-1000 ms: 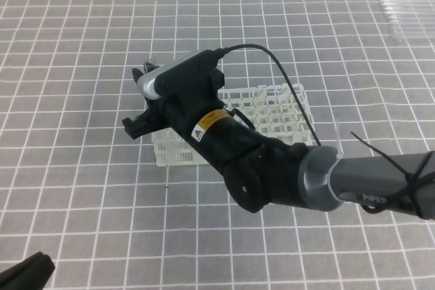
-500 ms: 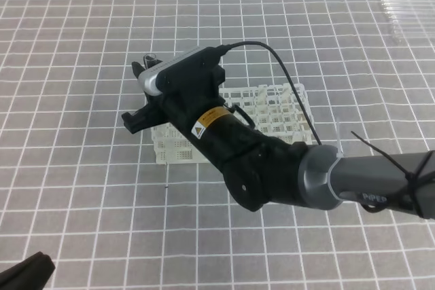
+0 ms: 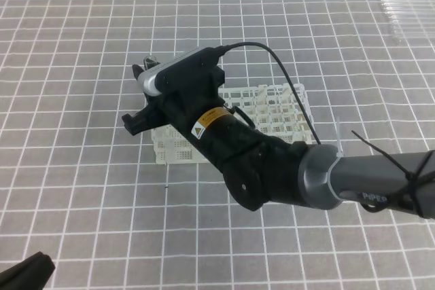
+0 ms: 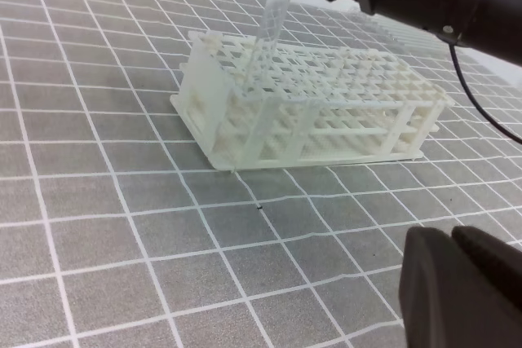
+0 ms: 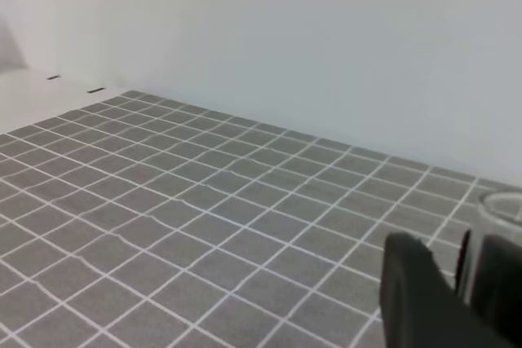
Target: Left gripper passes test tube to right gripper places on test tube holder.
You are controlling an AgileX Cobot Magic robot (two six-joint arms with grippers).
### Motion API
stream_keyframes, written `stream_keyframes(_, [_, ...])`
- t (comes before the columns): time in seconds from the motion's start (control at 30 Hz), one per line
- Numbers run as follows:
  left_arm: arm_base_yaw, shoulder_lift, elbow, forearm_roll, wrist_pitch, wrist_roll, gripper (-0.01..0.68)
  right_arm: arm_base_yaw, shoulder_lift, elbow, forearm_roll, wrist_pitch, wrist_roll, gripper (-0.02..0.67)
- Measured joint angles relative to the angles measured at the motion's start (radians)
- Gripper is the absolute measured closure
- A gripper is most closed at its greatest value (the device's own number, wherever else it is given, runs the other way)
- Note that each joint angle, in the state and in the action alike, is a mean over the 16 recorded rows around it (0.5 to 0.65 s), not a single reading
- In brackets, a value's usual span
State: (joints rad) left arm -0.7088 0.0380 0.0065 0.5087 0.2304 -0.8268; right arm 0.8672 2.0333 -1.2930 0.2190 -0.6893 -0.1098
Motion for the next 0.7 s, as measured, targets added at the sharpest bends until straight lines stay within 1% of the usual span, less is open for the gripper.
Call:
stream_keyframes(0.47, [0.000, 0.000, 0.001, 0.000, -0.001, 0.000, 0.673, 0.000, -0.001, 0.000, 0.052, 0.028, -0.005, 0.332])
stream_keyframes(0.57, [0.000, 0.000, 0.000, 0.000, -0.001, 0.000, 0.673, 0.000, -0.006, 0.000, 0.054, 0.049, -0.019, 0.310])
stream_keyframes(0.7, [0.000, 0.000, 0.001, 0.000, -0.002, 0.000, 0.673, 0.000, -0.033, 0.000, 0.056, 0.107, -0.046, 0.303])
